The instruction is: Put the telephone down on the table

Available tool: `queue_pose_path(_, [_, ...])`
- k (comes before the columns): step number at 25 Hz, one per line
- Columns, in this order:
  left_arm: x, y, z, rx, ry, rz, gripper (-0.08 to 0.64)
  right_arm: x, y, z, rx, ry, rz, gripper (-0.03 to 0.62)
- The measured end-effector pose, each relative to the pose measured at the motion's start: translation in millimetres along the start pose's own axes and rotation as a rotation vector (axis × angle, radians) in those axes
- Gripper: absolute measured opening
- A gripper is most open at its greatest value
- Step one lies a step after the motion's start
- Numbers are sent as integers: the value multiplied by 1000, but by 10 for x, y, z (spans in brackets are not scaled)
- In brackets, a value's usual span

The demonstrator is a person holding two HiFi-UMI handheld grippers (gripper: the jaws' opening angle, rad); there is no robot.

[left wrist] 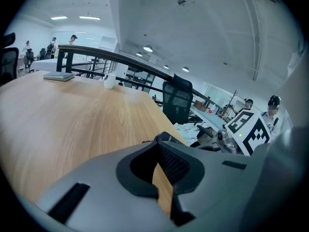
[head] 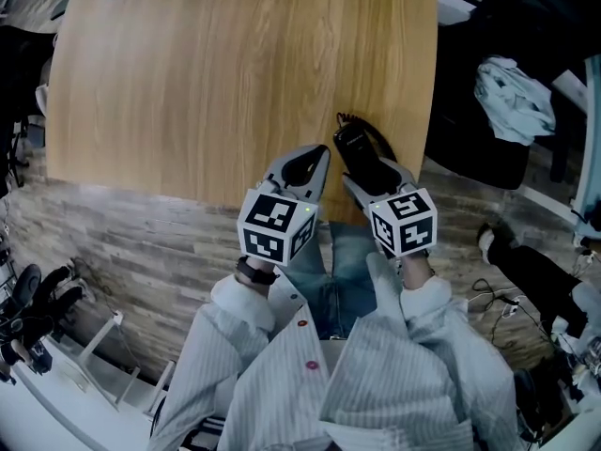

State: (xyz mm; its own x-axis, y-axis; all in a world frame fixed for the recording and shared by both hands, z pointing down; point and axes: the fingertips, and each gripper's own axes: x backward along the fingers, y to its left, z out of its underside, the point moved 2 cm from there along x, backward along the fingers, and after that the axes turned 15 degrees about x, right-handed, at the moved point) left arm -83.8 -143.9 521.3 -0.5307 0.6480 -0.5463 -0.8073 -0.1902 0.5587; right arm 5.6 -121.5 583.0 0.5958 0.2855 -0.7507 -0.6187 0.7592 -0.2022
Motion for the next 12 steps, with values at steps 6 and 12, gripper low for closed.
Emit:
queue_pose_path(6, [47,126,87,38,-3,-23,9,-92,71,49,33,24,-19,291])
queue_pose_path(12, [72,175,98,53,4,-35,9,-160,126,51,77,54,-33,291])
